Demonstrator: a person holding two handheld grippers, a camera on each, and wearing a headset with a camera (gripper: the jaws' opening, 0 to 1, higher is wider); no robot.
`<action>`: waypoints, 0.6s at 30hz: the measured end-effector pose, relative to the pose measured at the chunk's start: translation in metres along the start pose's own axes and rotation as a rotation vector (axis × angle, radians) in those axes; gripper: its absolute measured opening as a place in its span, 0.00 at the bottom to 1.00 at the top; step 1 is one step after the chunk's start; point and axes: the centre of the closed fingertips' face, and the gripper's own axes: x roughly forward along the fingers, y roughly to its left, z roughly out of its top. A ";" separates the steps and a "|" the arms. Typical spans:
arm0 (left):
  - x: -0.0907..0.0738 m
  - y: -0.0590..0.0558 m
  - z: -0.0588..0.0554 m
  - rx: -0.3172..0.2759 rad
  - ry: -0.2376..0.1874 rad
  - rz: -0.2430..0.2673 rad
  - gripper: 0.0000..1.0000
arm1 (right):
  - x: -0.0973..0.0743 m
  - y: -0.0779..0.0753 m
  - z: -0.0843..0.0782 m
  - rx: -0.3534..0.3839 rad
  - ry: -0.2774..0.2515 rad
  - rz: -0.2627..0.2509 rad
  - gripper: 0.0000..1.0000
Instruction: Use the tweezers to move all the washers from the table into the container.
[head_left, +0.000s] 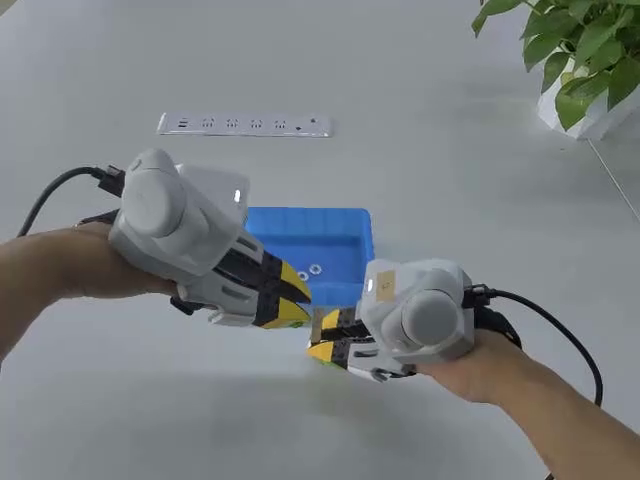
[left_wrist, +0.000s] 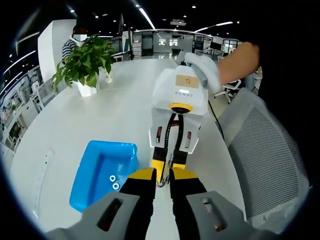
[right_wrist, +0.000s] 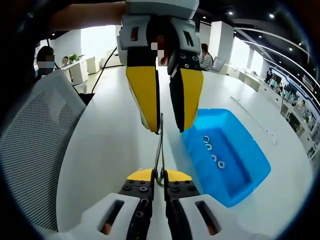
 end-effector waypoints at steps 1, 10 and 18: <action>-0.001 0.000 0.000 -0.002 -0.002 0.001 0.17 | 0.000 0.000 0.000 -0.001 0.001 0.000 0.08; -0.014 -0.002 -0.006 -0.071 -0.017 0.042 0.34 | 0.000 0.000 0.000 0.000 0.002 0.002 0.08; -0.024 -0.003 -0.011 -0.121 -0.026 0.081 0.52 | 0.000 0.000 0.000 0.007 0.003 0.001 0.08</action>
